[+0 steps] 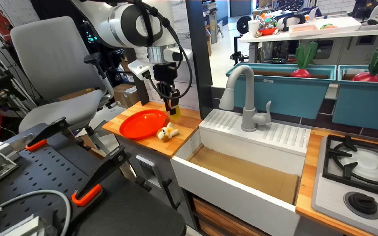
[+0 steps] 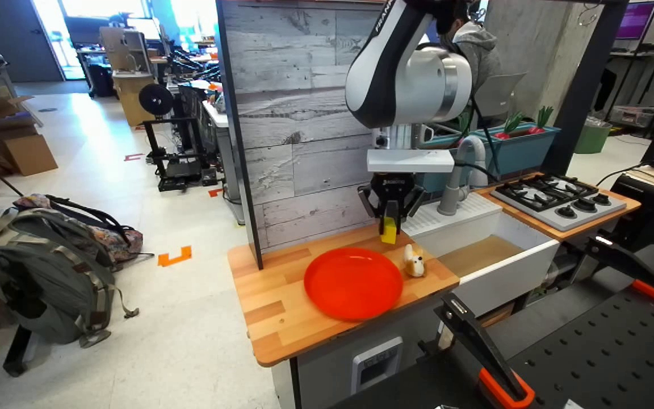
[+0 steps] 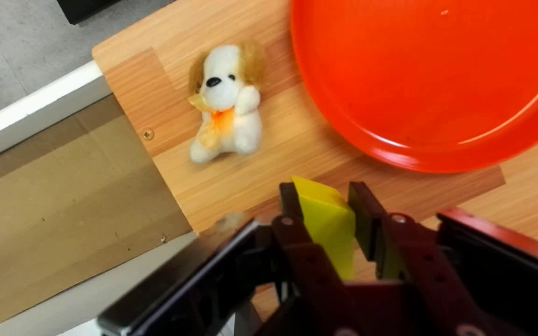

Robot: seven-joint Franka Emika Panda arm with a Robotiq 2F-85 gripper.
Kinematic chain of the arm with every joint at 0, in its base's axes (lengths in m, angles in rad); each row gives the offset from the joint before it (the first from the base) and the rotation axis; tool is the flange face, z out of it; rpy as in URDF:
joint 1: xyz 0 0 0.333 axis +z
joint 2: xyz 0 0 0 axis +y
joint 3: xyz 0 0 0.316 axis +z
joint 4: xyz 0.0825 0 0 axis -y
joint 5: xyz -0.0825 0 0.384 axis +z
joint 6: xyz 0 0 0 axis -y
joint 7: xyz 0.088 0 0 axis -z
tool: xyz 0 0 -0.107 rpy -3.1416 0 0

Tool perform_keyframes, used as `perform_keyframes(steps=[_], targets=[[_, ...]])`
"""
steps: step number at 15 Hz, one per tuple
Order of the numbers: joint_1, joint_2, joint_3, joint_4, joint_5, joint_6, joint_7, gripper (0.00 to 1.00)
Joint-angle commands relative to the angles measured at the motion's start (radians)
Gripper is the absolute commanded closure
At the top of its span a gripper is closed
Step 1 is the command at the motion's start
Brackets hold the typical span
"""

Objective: Put the yellow block on the orange plate.

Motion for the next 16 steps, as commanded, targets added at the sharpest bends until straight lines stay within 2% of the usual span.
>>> perform_keyframes(steps=[1, 5, 10, 13, 15, 16], targets=[[0.031, -0.091, -0.004, -0.11, -0.005, 0.036, -0.011, 0.92], [0.077, -0.119, 0.005, -0.165, -0.021, 0.047, -0.014, 0.92], [0.15, -0.057, 0.004, -0.141, -0.049, 0.019, 0.006, 0.92], [0.17, -0.026, 0.002, -0.121, -0.056, 0.007, 0.006, 0.92], [0.194, -0.007, -0.022, -0.114, -0.08, 0.001, 0.015, 0.42], [0.199, -0.001, -0.028, -0.113, -0.091, 0.006, 0.018, 0.42]])
